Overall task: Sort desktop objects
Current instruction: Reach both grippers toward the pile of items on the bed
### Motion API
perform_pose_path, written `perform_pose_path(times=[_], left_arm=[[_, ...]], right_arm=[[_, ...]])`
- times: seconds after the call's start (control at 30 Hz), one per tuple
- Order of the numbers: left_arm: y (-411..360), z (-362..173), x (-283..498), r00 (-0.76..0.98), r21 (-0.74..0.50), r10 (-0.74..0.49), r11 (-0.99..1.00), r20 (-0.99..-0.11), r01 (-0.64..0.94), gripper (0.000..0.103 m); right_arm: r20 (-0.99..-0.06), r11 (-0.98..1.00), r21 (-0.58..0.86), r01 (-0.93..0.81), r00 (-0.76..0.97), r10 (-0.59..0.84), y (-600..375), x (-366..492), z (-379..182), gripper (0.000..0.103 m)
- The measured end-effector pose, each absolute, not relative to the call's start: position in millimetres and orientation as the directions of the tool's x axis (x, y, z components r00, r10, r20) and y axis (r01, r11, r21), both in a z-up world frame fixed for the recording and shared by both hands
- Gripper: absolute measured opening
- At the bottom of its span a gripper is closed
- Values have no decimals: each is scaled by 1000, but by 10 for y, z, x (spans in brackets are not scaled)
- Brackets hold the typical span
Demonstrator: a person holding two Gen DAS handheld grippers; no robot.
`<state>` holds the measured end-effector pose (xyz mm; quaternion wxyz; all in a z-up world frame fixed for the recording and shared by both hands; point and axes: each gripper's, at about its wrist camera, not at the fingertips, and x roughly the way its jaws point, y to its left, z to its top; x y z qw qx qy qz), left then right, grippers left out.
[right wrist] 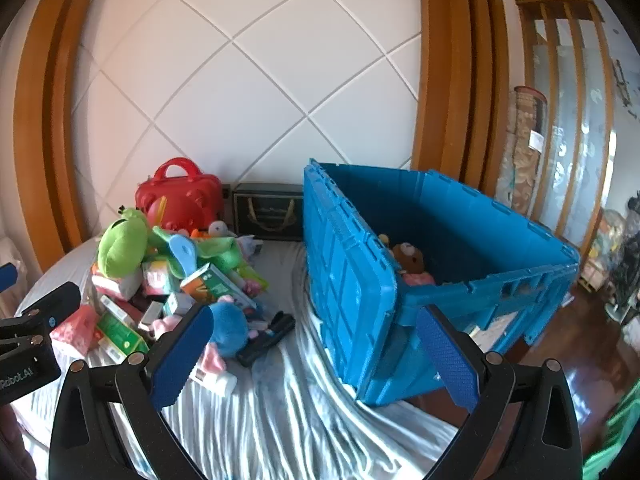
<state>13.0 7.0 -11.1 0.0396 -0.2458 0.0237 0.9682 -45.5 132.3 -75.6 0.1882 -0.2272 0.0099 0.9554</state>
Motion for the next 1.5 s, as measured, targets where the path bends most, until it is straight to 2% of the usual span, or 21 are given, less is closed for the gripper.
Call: perform_pose_path(times=[0.7,1.07,1.3,1.5], left_arm=[[59,-124,190,-869,25,92,-993,-487,-119,102],[4,-311,52,-838,15,90,-993,-538,-116,102],[-135,-488,-162,-814,9,40,-998,-579,-56,102],[-532,-925,-439,-754,24,-82,-996,-652,88,102]], right_arm=[[-449,-926,-72,-370,-817,362,1324,-390,-778,103],[-487,-940,-91,-329,-809,330,1286,-567,-923,103],[-517,-974,-65,-219,-827,221,1199,-858,-1016,103],[-563,-996,-65,-53,-822,80,1028,-1240,-1254,103]])
